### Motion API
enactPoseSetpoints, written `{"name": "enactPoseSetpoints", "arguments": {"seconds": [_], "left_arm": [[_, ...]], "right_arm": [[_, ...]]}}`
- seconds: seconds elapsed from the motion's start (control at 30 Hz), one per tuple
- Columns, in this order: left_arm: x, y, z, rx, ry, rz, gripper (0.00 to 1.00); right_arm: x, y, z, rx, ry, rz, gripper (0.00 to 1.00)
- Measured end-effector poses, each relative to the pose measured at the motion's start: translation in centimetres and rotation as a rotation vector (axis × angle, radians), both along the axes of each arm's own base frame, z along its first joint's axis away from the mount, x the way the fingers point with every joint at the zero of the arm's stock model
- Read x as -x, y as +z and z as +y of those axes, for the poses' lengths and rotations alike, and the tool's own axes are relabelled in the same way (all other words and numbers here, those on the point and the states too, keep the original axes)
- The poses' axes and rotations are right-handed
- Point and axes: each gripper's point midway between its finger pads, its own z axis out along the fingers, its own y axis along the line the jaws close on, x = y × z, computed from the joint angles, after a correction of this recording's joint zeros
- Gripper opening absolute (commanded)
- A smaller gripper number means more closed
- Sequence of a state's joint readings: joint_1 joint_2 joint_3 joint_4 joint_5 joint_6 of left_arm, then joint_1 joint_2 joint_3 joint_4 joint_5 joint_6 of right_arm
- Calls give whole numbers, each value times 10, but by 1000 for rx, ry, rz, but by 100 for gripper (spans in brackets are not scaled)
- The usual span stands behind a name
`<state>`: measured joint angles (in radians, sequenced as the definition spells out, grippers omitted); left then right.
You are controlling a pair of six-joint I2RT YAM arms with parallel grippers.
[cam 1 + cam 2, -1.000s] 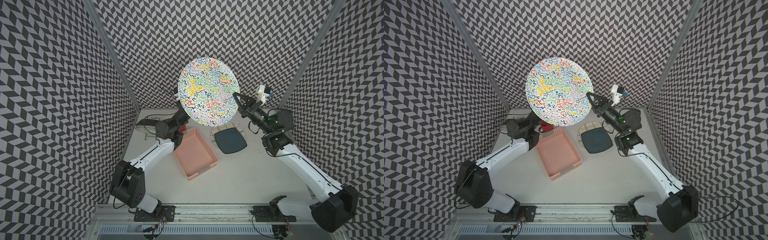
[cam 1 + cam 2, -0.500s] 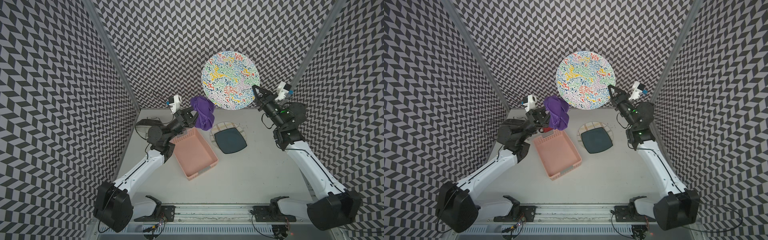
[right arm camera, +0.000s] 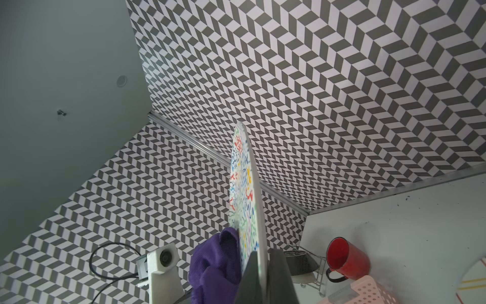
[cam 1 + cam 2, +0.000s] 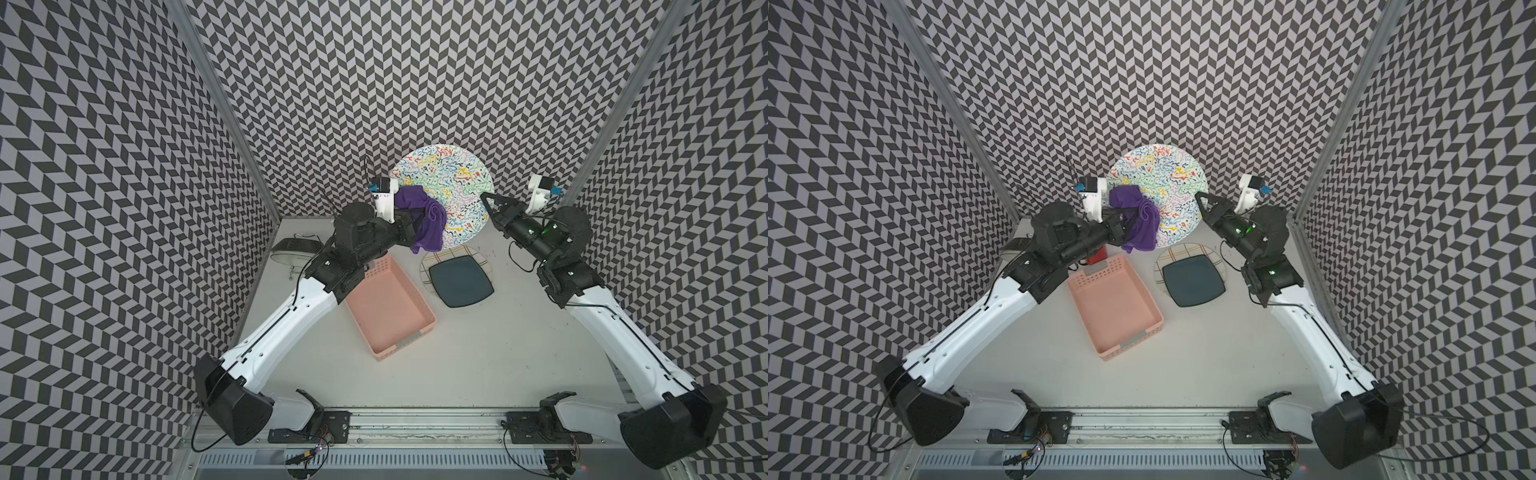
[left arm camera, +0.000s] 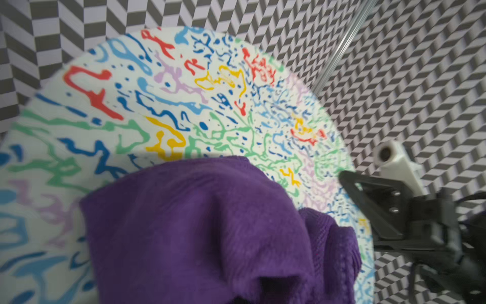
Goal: Wipe the wet plate dry
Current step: Wipe the plate with towel.
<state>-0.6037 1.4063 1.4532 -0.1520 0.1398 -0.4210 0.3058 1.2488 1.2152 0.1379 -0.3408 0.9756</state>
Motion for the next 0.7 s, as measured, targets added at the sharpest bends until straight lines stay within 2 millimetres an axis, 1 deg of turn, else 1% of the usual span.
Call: {"name": "enactPoseSetpoints", "arguments": {"seconds": [0.07, 0.1, 0.13, 0.2, 0.27, 0.3, 0.33, 0.4, 0.43, 0.47, 0.5, 0.53, 0.57, 0.6, 0.63, 0.7], "left_arm": [[-11, -1, 5, -67, 35, -9, 0], [-17, 1, 12, -88, 57, -12, 0], [-24, 6, 22, -103, 84, -21, 0], [-38, 20, 44, -125, 132, -49, 0], [-45, 38, 56, -151, 145, -92, 0], [-45, 45, 54, -167, 131, -116, 0], [-42, 51, 45, -186, 101, -140, 0], [-27, 56, 14, -222, 10, -186, 0], [-16, 53, -4, -234, -49, -198, 0], [-7, 50, -17, -237, -94, -204, 0], [4, 42, -32, -241, -153, -204, 0], [14, 35, -41, -240, -196, -202, 0], [21, 28, -45, -244, -222, -198, 0], [25, 21, -43, -252, -231, -187, 0], [26, 13, -39, -263, -227, -171, 0], [20, 2, -21, -286, -187, -134, 0]], "right_arm": [[-1, -9, 0, 40, -10, 14, 0], [2, -10, 5, 61, 0, 7, 0], [8, -11, 13, 81, 17, -2, 0], [25, -12, 35, 125, 74, -23, 0], [43, -14, 57, 155, 132, -32, 0], [48, -15, 65, 160, 147, -35, 0], [51, -15, 71, 160, 157, -37, 0], [54, -13, 74, 157, 166, -42, 0], [53, -9, 74, 154, 164, -47, 0], [51, -6, 72, 152, 157, -46, 0], [45, -2, 68, 149, 142, -46, 0], [37, 2, 63, 146, 124, -42, 0], [30, 4, 57, 141, 105, -40, 0], [23, 6, 50, 134, 83, -37, 0], [18, 7, 43, 128, 65, -33, 0], [9, 9, 28, 124, 23, -35, 0]]}}
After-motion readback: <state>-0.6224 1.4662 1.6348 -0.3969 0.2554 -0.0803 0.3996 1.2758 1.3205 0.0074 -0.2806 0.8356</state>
